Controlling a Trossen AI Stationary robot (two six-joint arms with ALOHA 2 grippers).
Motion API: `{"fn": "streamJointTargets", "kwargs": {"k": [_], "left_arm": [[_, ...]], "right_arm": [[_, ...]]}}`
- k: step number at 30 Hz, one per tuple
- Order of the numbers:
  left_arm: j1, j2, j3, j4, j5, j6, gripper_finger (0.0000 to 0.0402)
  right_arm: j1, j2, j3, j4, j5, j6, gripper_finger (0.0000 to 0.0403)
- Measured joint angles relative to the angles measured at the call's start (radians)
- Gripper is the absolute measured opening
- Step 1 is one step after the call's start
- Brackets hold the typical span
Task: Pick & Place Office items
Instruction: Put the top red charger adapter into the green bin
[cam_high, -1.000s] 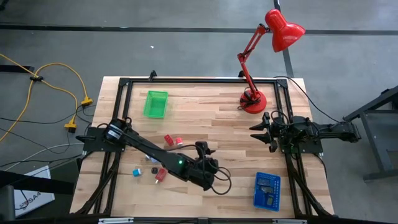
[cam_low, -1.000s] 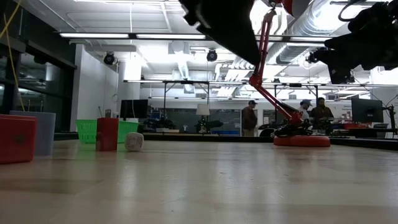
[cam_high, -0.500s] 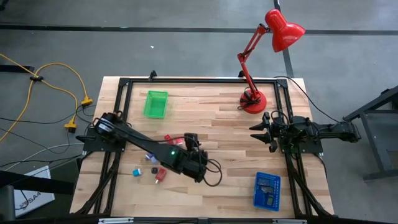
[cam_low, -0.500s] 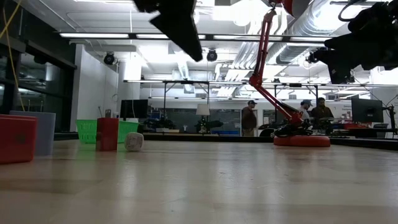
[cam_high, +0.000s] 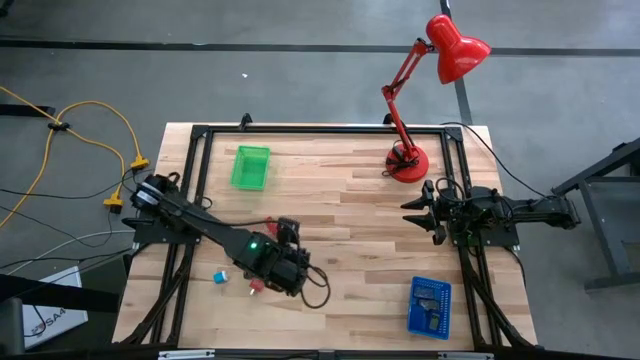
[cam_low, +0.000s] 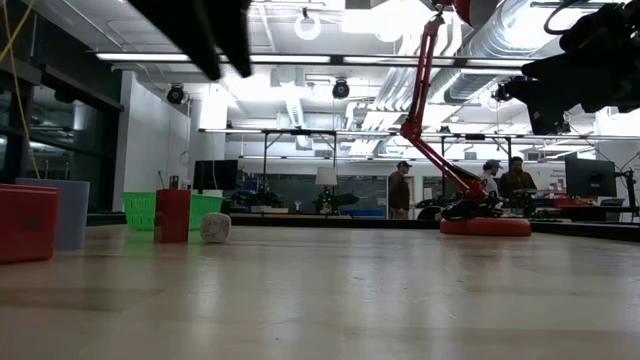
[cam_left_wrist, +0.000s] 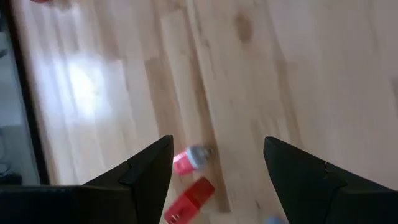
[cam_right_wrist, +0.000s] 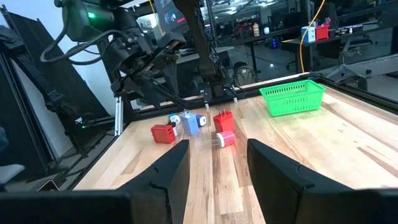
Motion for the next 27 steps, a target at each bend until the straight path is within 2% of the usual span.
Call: {"fn": "streamJointTargets", "kwargs": {"k": [6, 11, 20, 27], "left_arm": [[-0.028, -0.093, -0.097, 0.002, 0.028, -0.031, 0.0241], [-0.023, -0.211, -0.239, 0.033, 0.031, 0.015, 0.0241], [0.007, -0.434, -0.526, 0.177, 0.183, 0.295, 0.0241], [0.116, -0.494, -0.571, 0.205, 0.258, 0.475, 0.0241]], "right_arm": [[0.000, 0.000, 0.000, 0.000, 0.000, 0.000, 0.0146], [0.000, 0.000, 0.000, 0.000, 0.000, 0.000, 0.0146], [0.000, 0.000, 0.000, 0.000, 0.000, 0.000, 0.0146], [0.000, 0.000, 0.000, 0.000, 0.000, 0.000, 0.0146]]}}
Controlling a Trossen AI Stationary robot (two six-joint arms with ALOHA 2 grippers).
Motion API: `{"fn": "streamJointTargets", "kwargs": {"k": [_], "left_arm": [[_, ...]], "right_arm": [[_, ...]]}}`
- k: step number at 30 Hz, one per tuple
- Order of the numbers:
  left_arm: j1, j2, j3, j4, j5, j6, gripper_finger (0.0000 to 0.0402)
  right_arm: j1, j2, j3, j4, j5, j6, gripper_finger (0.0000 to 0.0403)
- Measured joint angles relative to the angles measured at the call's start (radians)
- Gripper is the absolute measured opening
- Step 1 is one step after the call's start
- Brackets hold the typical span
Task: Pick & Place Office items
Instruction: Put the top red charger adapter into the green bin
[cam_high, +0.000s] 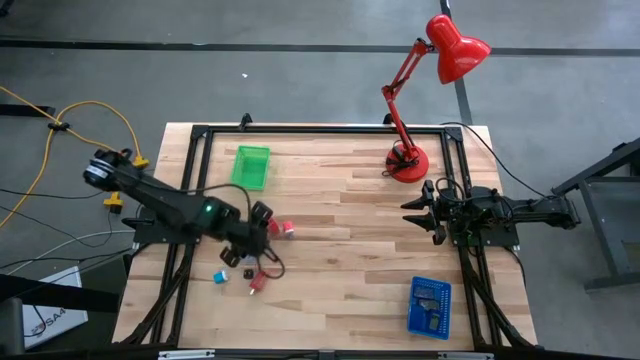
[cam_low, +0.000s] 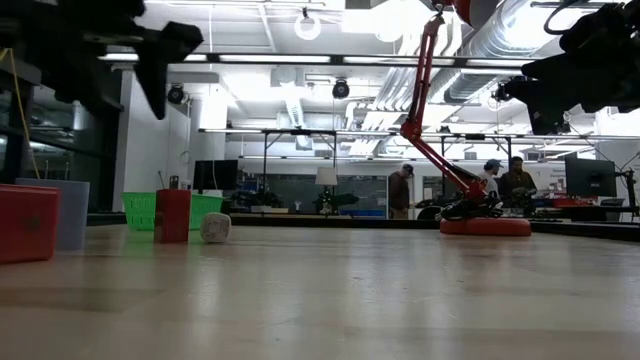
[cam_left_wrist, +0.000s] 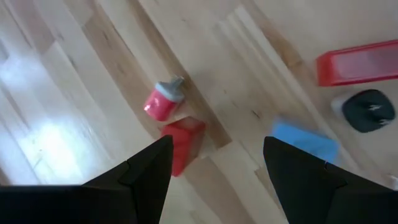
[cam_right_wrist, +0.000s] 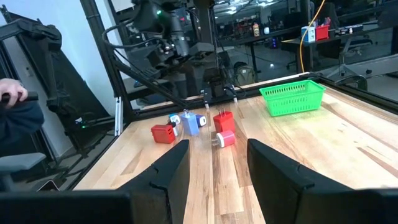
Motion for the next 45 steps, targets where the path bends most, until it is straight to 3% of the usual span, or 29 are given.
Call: {"fn": "streamJointTargets", "kwargs": {"k": [11, 20, 25, 45], "left_arm": [[0.229, 0.003, 0.000, 0.009, 0.153, 0.207, 0.0241], [0.349, 0.068, -0.001, 0.023, 0.229, 0.311, 0.0241], [0.378, 0.124, -0.001, 0.053, 0.244, 0.393, 0.0241], [0.391, 0.227, 0.000, 0.046, 0.248, 0.388, 0.0241]], "right_arm": [[0.000, 0.000, 0.000, 0.000, 0.000, 0.000, 0.0146], [0.000, 0.000, 0.000, 0.000, 0.000, 0.000, 0.0146], [0.000, 0.000, 0.000, 0.000, 0.000, 0.000, 0.0146], [0.000, 0.002, 0.000, 0.001, 0.000, 0.000, 0.0146]]}}
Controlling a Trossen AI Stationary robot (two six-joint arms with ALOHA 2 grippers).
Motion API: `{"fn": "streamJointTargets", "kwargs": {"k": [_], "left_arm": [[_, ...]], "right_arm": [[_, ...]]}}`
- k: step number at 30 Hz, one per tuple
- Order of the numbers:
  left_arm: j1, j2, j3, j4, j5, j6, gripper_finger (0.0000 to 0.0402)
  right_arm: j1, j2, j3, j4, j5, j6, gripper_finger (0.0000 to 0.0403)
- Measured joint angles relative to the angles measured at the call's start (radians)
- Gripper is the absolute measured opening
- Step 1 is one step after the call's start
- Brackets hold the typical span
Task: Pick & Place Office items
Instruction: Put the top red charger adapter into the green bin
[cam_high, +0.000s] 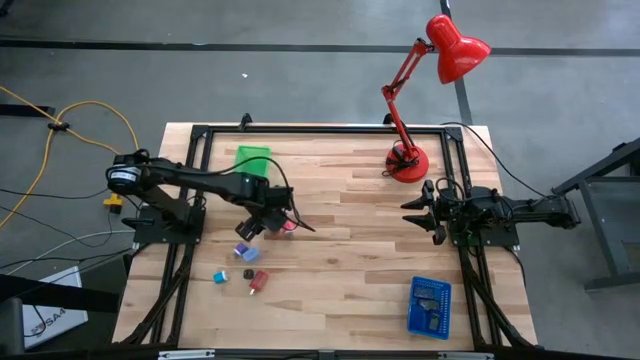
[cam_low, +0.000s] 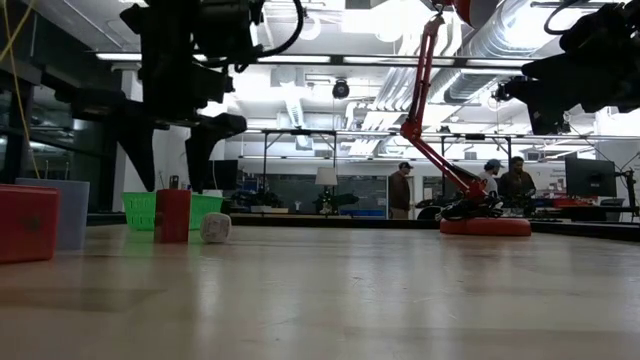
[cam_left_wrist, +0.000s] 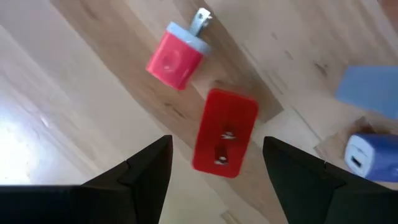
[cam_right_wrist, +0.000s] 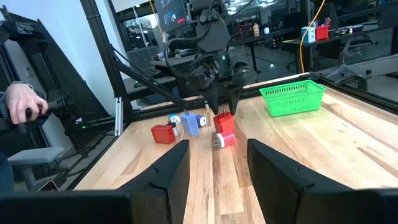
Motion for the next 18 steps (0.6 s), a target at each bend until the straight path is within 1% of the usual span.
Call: {"fn": "streamJointTargets", "kwargs": {"k": [11, 18], "left_arm": [[-0.022, 0.051, 0.000, 0.015, -0.003, 0.005, 0.0241], [-0.023, 0.048, 0.000, 0.013, -0.002, 0.003, 0.0241]], "right_arm": [[0.000, 0.019, 0.000, 0.000, -0.001, 0.000, 0.0146], [0.000, 0.030, 0.000, 0.000, -0.001, 0.000, 0.0146]]}}
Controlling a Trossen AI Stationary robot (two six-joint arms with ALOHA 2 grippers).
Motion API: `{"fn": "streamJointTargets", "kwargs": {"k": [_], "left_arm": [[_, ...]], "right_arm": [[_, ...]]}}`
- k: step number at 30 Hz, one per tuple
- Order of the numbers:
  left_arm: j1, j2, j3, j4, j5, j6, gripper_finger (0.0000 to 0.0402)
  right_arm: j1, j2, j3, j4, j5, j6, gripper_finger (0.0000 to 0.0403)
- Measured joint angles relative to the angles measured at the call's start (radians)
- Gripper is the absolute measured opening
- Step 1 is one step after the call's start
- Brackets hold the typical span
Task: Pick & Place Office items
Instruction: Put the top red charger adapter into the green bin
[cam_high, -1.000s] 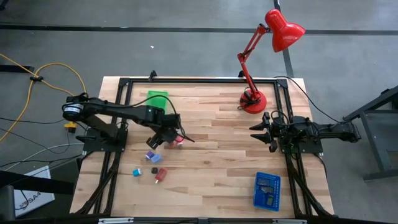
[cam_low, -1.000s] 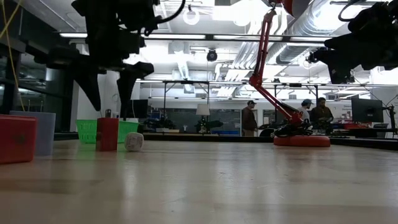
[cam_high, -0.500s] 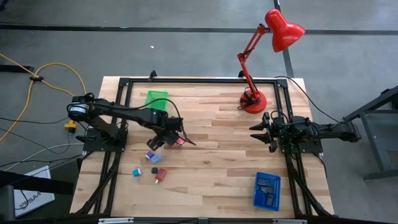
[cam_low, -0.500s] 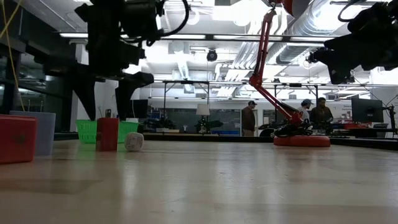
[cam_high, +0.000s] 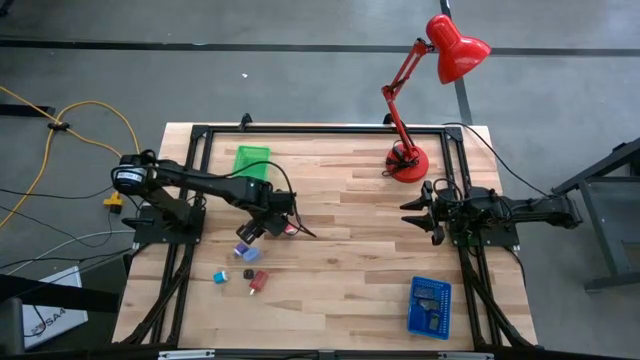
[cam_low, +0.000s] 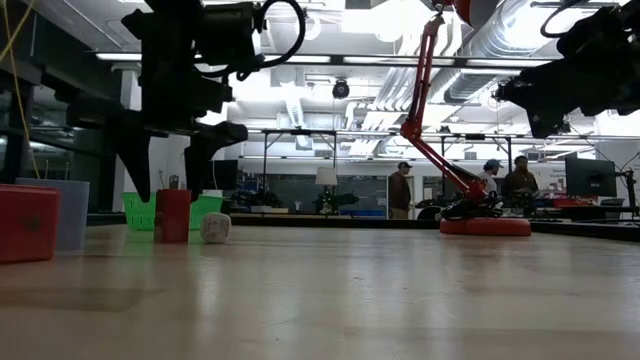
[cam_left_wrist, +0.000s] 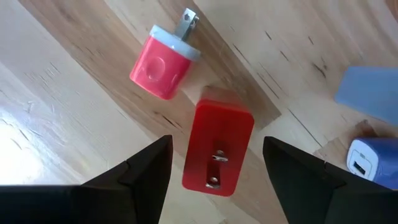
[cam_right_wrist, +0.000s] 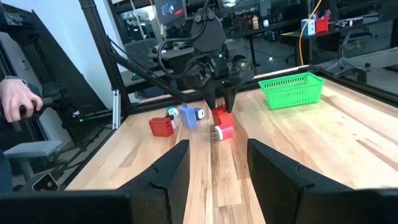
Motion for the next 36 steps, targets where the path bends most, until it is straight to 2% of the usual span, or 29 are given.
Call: {"fn": "streamJointTargets", "kwargs": {"k": [4, 13, 24, 36], "left_arm": [[0.000, 0.000, 0.000, -0.001, 0.000, -0.002, 0.0233], [0.000, 0.000, 0.000, -0.001, 0.000, -0.003, 0.0173], [0.000, 0.000, 0.000, -0.002, 0.003, -0.005, 0.0126], [-0.008, -0.005, 0.000, -0.001, 0.000, -0.006, 0.0120]], "right_arm": [[0.000, -0.001, 0.000, 0.000, 0.000, 0.000, 0.0146], [0.000, -0.001, 0.000, 0.000, 0.000, 0.000, 0.0146], [0.000, -0.001, 0.000, 0.000, 0.000, 0.000, 0.0146], [0.000, -0.001, 0.000, 0.000, 0.000, 0.000, 0.0146]]}}
